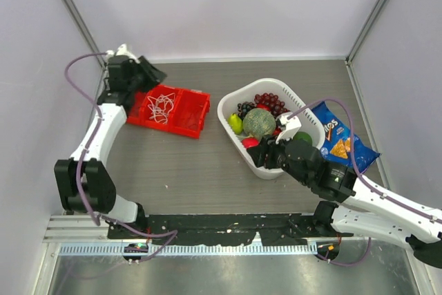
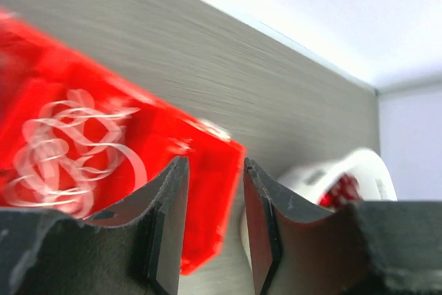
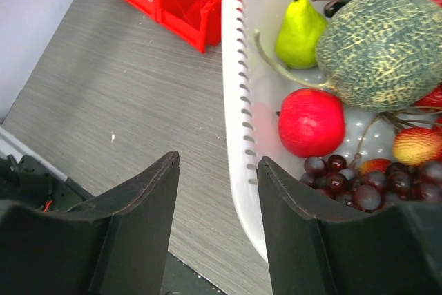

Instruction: Untangle the cables

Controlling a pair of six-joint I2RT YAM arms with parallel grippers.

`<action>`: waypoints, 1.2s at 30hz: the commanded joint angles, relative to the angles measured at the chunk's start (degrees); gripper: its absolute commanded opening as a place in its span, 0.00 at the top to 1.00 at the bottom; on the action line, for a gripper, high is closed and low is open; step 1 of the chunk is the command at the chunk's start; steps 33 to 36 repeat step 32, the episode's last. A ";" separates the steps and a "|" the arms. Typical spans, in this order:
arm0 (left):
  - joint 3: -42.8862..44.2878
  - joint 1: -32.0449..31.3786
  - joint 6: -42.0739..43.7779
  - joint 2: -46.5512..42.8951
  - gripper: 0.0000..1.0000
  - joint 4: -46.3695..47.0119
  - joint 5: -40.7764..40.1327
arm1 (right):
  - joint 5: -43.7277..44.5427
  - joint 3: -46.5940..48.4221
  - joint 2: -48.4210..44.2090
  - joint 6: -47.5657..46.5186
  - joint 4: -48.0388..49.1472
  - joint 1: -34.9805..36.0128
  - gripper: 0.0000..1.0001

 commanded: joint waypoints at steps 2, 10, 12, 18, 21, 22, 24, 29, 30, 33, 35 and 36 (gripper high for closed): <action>-2.11 -16.23 10.02 -9.45 0.58 6.12 -0.40 | 11.10 5.23 -0.09 1.05 -5.02 -0.12 0.45; -5.27 -38.65 32.08 -23.07 0.45 6.66 -5.75 | 26.23 9.46 -3.25 0.70 -13.12 -0.12 0.29; -6.94 -43.40 37.35 -26.50 0.41 6.65 -8.39 | 27.82 9.99 -4.74 -0.27 -13.39 -0.12 0.24; -13.53 -53.08 48.87 -36.17 0.26 10.78 -18.24 | 30.55 10.25 -8.61 -4.75 -11.10 -0.12 0.20; -15.73 -54.76 50.73 -39.07 0.16 13.77 -23.07 | 30.99 10.69 -9.58 -6.42 -9.35 -0.03 0.19; -16.17 -55.37 51.17 -39.78 0.08 14.38 -24.21 | 30.99 10.87 -9.76 -7.03 -8.99 -0.12 0.19; -17.66 -56.07 52.22 -41.62 0.00 16.14 -25.71 | 30.91 11.04 -10.46 -8.08 -7.77 -0.12 0.19; -22.49 -56.69 54.24 -47.33 0.00 23.43 -28.53 | 23.45 10.26 -14.76 -13.35 -0.84 -0.12 0.18; -23.46 -56.69 54.86 -48.39 0.00 25.09 -28.53 | 21.26 9.99 -16.25 -14.67 -0.03 -0.03 0.18; -25.74 -56.95 55.65 -50.67 0.00 28.52 -28.09 | 18.01 9.64 -18.53 -16.17 3.03 -0.12 0.18; -25.74 -56.95 55.65 -50.67 0.00 28.52 -28.09 | 18.01 9.64 -18.53 -16.17 3.03 -0.12 0.18; -25.74 -56.95 55.65 -50.67 0.00 28.52 -28.09 | 18.01 9.64 -18.53 -16.17 3.03 -0.12 0.18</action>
